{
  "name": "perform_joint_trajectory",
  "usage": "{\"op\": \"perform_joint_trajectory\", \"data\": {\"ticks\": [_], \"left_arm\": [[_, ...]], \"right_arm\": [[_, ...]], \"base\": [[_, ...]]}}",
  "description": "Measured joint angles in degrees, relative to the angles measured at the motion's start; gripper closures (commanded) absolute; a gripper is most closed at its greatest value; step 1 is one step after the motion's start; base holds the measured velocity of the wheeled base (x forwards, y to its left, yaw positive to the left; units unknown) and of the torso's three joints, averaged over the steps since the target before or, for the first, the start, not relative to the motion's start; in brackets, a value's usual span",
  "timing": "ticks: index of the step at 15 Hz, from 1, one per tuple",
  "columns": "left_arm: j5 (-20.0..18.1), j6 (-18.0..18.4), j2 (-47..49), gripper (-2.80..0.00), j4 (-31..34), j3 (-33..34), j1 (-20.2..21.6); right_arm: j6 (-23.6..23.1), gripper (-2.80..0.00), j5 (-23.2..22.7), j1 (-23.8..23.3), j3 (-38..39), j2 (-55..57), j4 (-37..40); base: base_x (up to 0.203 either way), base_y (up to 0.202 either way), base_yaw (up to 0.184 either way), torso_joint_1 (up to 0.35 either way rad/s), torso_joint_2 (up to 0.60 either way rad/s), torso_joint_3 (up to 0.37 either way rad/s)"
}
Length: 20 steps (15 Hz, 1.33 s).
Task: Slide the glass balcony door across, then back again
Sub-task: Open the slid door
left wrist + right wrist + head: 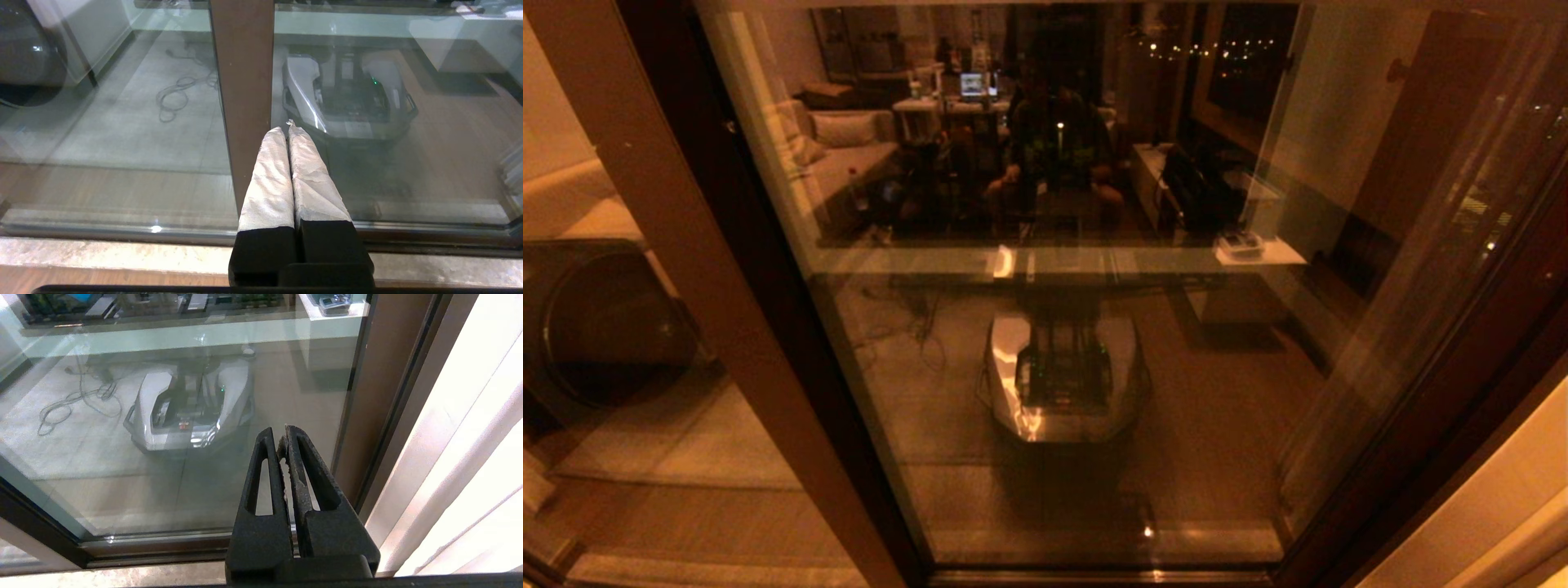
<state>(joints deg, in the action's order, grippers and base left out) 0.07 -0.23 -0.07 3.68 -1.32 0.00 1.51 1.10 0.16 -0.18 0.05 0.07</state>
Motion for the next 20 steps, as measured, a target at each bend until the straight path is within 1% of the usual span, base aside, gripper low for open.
{"op": "perform_joint_trajectory", "data": {"ticks": [7,8,11,15,17,20], "left_arm": [[0.00,-0.01,0.00,0.00,0.00,0.00,0.00],[0.00,0.00,0.00,0.00,-0.02,0.00,0.00],[0.00,-0.01,0.00,0.00,-0.02,0.00,0.00],[0.00,0.00,0.00,0.00,-0.01,0.00,0.00],[0.00,-0.01,0.00,0.00,0.00,0.00,0.00],[0.00,0.01,0.00,0.00,0.00,0.00,0.00]], "right_arm": [[-0.19,0.00,0.50,-0.06,-0.05,0.00,-0.40],[0.09,0.00,0.50,-0.09,-1.88,0.17,-0.18],[1.57,0.00,-0.16,0.15,-12.82,5.33,3.58],[1.88,0.00,-0.16,0.55,-28.20,20.78,6.12],[1.91,0.00,1.43,0.48,-36.40,29.78,7.01],[1.08,0.00,7.10,0.24,-49.64,42.17,11.69]], "base": [[0.000,0.000,0.000,0.000,0.00,0.000],[0.000,0.000,0.000,0.000,0.00,0.000],[0.000,0.000,0.000,0.000,0.00,0.000],[0.000,0.000,0.000,0.000,0.00,0.000],[0.000,0.000,0.000,0.000,0.00,0.000],[0.000,0.000,0.000,0.000,0.00,0.000]]}}
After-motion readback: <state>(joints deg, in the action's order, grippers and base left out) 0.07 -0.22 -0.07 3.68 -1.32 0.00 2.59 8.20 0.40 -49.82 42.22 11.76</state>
